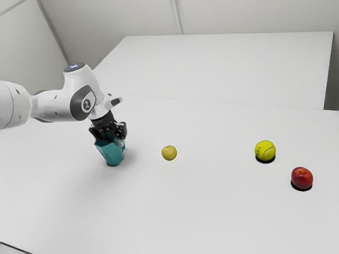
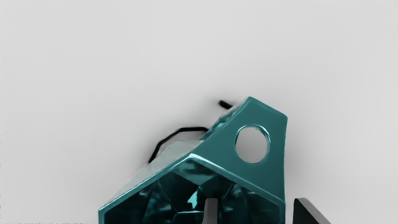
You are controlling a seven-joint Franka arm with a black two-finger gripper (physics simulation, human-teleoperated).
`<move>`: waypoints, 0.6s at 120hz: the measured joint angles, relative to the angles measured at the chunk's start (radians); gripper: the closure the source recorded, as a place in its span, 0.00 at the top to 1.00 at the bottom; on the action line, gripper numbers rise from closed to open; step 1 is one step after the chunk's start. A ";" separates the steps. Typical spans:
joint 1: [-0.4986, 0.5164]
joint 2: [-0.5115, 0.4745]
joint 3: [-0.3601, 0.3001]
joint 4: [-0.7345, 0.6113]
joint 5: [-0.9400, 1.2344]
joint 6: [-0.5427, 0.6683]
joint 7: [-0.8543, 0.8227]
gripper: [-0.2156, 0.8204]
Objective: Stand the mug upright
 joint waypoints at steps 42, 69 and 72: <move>-0.052 -0.131 -0.001 0.008 0.004 -0.059 -0.032 0.72; -0.121 -0.178 0.001 0.102 0.042 -0.144 -0.032 0.77; -0.125 -0.180 0.000 0.122 0.052 -0.159 -0.030 0.77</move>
